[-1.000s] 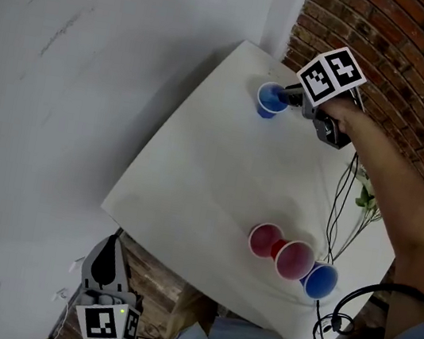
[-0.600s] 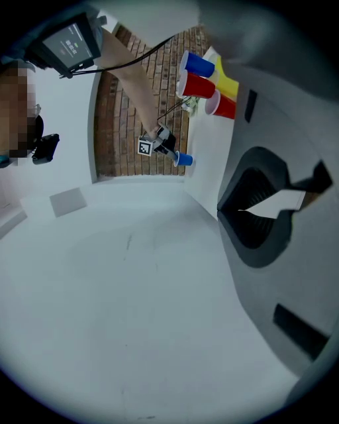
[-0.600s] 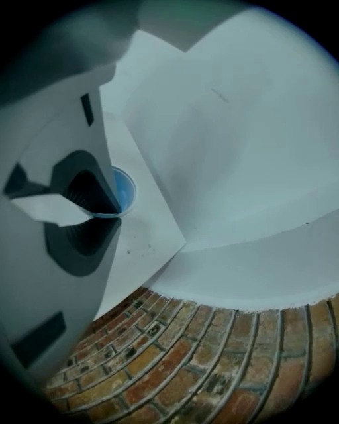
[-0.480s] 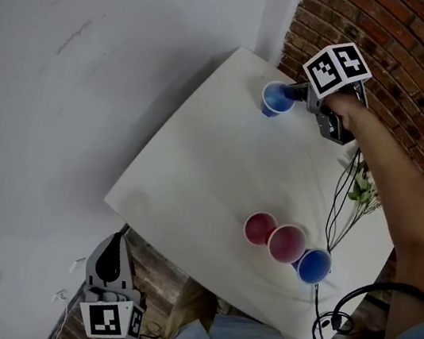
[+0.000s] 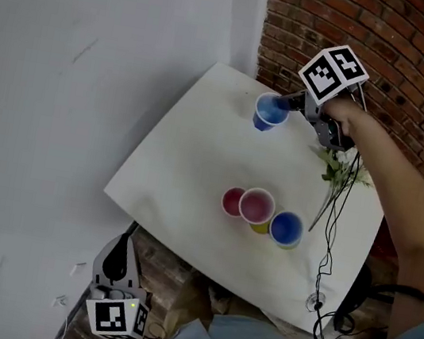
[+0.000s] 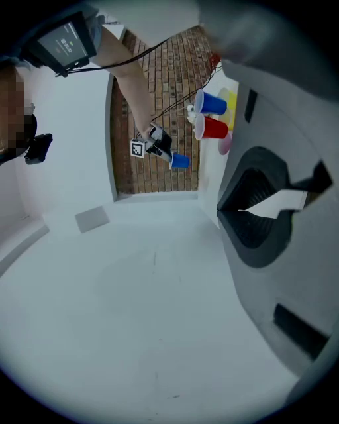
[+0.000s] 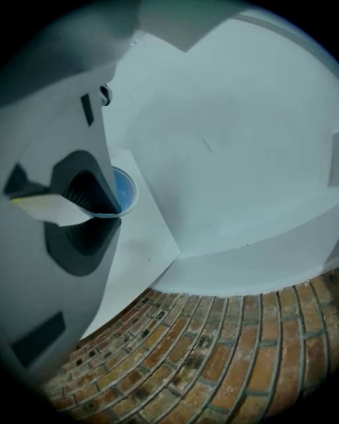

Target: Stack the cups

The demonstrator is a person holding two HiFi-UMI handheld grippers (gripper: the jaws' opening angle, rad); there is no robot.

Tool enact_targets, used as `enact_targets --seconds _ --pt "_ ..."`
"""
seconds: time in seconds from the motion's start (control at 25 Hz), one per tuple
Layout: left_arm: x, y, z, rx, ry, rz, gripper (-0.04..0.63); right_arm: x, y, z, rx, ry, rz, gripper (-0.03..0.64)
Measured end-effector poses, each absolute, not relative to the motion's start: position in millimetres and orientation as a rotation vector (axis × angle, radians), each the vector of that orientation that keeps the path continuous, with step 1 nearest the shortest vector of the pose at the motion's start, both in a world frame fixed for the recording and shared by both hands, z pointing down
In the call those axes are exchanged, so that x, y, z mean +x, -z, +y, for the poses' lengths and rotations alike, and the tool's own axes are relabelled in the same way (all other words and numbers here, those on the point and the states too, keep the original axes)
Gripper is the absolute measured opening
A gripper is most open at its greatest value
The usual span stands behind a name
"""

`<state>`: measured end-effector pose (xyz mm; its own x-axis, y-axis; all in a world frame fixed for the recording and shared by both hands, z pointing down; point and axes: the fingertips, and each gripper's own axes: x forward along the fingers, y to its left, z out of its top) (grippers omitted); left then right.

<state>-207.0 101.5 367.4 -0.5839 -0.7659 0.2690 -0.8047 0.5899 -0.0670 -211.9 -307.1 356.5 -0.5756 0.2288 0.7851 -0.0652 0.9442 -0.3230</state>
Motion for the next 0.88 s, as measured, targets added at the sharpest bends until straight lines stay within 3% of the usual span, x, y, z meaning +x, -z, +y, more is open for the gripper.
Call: enact_targets --seconds 0.88 --pt "-94.0 -344.6 168.0 1.537 -0.237 -2.561 0.009 -55.3 -293.5 -168.4 -0.168 -0.431 -2.158 0.026"
